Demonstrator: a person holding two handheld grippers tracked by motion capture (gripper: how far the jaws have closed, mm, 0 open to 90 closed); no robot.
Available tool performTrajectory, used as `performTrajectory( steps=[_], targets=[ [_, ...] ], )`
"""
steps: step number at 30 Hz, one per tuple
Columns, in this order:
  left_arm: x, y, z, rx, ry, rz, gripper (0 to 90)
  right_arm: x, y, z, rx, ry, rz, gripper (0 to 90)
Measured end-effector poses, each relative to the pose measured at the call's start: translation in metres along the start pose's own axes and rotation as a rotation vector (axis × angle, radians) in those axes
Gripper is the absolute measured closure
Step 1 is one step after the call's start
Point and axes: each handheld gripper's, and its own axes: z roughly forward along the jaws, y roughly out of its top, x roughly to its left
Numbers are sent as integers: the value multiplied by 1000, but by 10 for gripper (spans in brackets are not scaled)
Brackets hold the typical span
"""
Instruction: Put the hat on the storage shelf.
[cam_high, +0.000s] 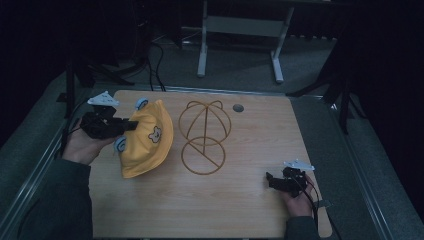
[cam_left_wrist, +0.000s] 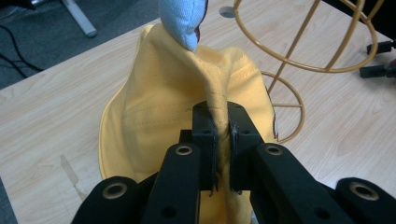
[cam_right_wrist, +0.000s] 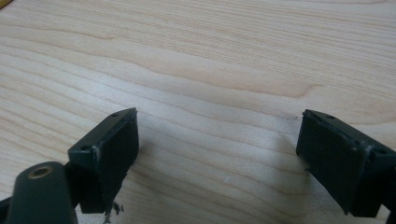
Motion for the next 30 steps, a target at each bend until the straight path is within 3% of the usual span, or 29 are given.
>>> performTrajectory(
  steps=[10, 30],
  targets=[
    [-1, 4, -4, -24, -32, 25, 843, 0, 0, 0, 0, 0, 0, 129],
    [-3, 10, -15, -47, -58, 71, 843, 0, 0, 0, 0, 4, -4, 130]
  ],
)
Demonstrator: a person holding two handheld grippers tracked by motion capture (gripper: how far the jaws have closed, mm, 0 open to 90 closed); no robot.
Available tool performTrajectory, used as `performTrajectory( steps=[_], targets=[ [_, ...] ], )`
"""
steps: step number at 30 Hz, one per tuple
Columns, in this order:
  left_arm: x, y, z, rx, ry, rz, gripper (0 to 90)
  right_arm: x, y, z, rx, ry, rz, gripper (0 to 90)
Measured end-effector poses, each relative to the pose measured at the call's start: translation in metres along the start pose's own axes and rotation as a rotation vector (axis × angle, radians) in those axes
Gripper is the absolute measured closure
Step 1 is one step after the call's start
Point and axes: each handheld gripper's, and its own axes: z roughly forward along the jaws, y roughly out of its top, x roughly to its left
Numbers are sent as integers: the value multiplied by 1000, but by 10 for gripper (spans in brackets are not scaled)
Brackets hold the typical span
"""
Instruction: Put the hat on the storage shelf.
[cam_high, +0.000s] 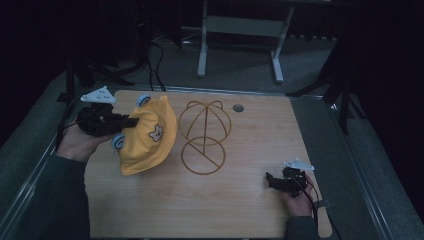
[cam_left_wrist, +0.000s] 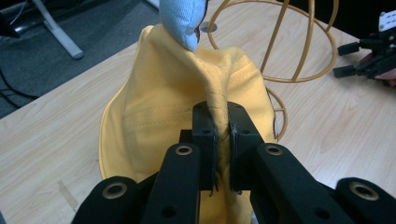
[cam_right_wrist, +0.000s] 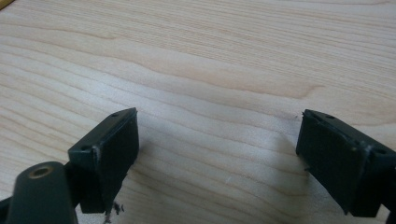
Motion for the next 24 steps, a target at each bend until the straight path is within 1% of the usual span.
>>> performTrajectory(
  steps=[10, 15, 20, 24],
  targets=[
    [1, -1, -5, -21, -29, 18, 843, 0, 0, 0, 0, 1, 0, 129],
    [1, -1, -7, -30, -34, 15, 843, 0, 0, 0, 0, 1, 0, 129],
    [2, 0, -10, -35, -38, 22, 843, 0, 0, 0, 0, 1, 0, 129],
    [1, 2, -14, -33, -39, 41, 843, 0, 0, 0, 0, 1, 0, 130]
  ],
)
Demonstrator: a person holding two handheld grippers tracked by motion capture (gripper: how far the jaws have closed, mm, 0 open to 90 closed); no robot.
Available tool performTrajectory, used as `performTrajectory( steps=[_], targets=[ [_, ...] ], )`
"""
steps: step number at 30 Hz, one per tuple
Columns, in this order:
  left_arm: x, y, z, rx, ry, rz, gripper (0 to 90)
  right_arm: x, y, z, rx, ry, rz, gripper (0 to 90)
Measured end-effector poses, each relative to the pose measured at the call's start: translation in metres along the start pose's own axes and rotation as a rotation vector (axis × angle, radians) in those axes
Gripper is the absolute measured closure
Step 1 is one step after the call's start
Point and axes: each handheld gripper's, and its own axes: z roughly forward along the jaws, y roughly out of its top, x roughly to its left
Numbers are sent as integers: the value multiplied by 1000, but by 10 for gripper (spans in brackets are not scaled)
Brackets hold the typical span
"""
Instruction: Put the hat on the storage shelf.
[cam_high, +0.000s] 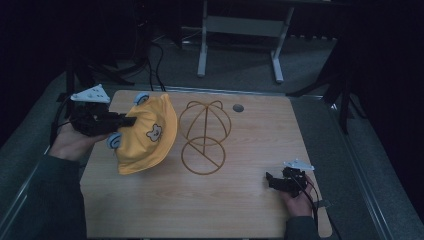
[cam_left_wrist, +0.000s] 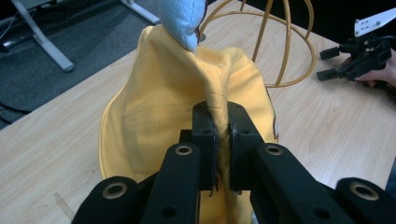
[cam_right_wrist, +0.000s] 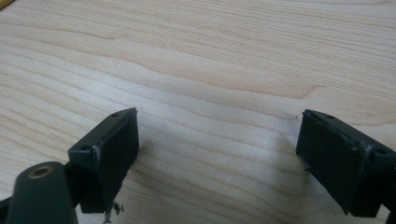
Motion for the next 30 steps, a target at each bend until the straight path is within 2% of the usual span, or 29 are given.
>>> performTrajectory(
  steps=[13, 21, 30],
  targets=[
    [3, 10, -8, -9, -12, 33, 843, 0, 0, 0, 0, 0, 1, 129],
    [3, 14, -14, -45, -52, 54, 843, 0, 0, 0, 0, 0, 1, 130],
    [4, 18, -15, -47, -71, 70, 843, 0, 0, 0, 0, 0, 1, 129]
  ],
)
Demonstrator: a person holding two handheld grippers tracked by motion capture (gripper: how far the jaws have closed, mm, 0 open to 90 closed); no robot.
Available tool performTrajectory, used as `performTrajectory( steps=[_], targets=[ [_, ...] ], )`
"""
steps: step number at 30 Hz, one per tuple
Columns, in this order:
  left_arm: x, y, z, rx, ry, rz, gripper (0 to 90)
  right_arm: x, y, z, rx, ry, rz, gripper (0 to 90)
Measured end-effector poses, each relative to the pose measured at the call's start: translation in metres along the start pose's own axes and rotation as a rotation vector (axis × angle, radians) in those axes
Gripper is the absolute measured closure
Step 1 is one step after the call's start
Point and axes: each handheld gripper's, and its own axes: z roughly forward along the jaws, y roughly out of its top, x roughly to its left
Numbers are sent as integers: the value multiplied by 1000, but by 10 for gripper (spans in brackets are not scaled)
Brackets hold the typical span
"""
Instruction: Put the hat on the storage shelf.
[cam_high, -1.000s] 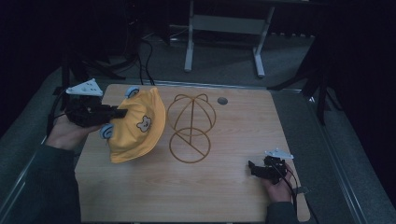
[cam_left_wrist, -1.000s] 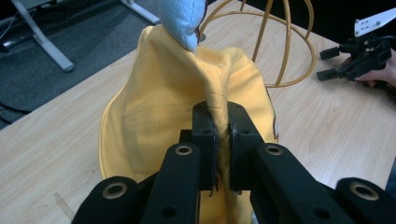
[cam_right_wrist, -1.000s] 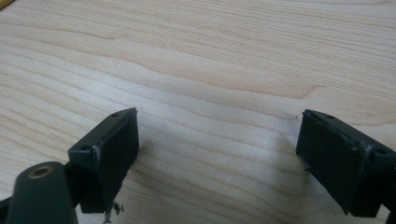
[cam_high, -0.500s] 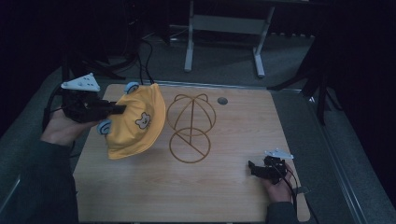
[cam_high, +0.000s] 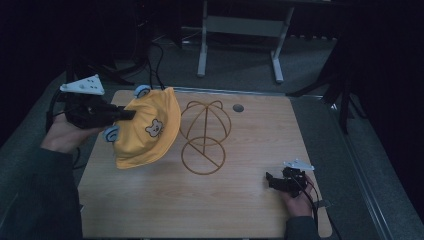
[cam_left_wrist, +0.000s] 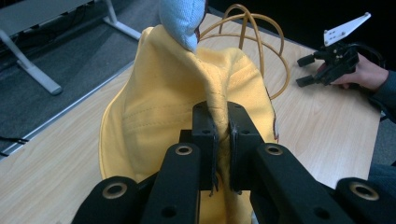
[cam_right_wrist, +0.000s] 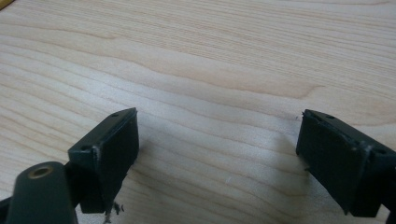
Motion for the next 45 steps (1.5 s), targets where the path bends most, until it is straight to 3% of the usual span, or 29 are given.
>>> performTrajectory(
  steps=[23, 36, 45],
  targets=[
    [-5, 21, -9, -44, -62, 47, 843, 0, 0, 0, 0, 0, -1, 129],
    [-2, 28, -5, -56, -98, 61, 843, 0, 0, 0, 0, 0, -1, 130],
    [-5, 37, 5, -33, -99, 86, 842, 0, 0, 0, 0, 0, -1, 130]
  ],
)
